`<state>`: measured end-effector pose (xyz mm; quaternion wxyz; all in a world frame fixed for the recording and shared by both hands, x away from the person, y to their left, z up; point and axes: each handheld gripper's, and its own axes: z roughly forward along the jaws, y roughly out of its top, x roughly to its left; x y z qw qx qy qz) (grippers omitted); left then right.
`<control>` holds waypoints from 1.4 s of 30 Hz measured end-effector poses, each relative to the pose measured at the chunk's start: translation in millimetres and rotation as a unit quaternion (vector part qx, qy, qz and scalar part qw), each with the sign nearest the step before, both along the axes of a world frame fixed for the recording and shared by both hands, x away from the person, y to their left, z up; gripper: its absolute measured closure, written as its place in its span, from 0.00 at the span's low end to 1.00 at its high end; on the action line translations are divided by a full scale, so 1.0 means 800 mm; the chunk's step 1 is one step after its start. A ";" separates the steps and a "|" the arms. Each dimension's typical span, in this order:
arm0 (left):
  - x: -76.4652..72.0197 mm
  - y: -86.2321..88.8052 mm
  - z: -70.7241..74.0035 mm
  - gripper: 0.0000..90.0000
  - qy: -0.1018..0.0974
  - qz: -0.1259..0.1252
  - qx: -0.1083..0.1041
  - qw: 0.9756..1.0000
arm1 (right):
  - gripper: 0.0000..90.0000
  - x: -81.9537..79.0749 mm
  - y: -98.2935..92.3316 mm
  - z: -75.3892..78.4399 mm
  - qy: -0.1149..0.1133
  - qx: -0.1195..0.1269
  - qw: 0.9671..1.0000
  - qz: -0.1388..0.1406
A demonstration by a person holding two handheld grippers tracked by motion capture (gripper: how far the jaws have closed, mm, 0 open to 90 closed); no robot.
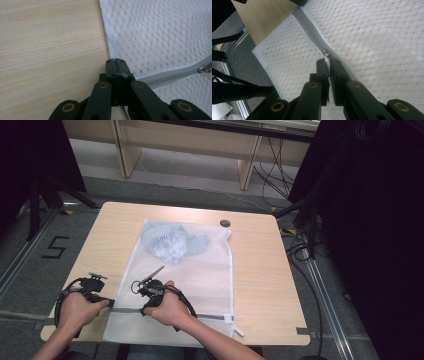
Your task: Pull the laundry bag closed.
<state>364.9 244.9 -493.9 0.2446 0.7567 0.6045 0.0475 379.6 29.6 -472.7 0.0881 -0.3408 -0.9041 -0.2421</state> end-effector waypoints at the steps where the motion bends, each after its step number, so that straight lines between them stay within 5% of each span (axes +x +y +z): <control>1: 0.000 0.000 0.000 1.00 0.000 0.000 0.000 1.000 | 0.97 0.000 0.000 0.000 0.003 -0.004 1.000 -0.006; 8: 0.000 0.001 0.002 1.00 0.010 -0.004 0.004 1.000 | 0.97 0.004 -0.002 -0.001 -0.005 -0.002 1.000 0.004; 13: 0.000 0.001 0.002 1.00 0.009 -0.004 0.004 1.000 | 0.97 0.003 -0.005 0.001 0.012 -0.005 1.000 -0.019; 19: 0.000 0.000 0.000 1.00 0.000 0.000 0.000 1.000 | 0.97 0.006 -0.010 -0.001 -0.005 -0.006 1.000 -0.006; 20: 0.000 0.000 0.000 1.00 0.000 0.000 0.000 1.000 | 0.97 0.003 -0.010 0.000 0.012 -0.008 1.000 -0.021; 28: 0.000 0.000 0.000 1.00 -0.001 0.000 -0.001 1.000 | 0.97 0.004 -0.015 0.002 0.019 -0.013 0.999 -0.027; 32: 0.000 0.000 0.000 1.00 0.000 0.000 -0.001 1.000 | 0.97 0.008 -0.019 0.001 0.004 -0.012 1.000 -0.010; 33: 0.000 0.001 0.002 1.00 0.010 -0.004 0.004 1.000 | 0.97 0.007 -0.020 0.001 0.010 -0.010 1.000 -0.011; 35: 0.000 0.000 0.000 1.00 0.001 -0.001 0.000 1.000 | 0.97 0.005 -0.019 0.002 0.023 -0.015 0.999 -0.032; 41: 0.001 0.002 0.002 1.00 0.011 -0.004 0.002 1.000 | 0.97 0.009 -0.023 0.002 0.008 -0.014 1.000 -0.015; 42: 0.001 0.002 0.002 1.00 0.011 -0.004 0.002 1.000 | 0.97 0.007 -0.023 0.004 0.024 -0.016 0.999 -0.031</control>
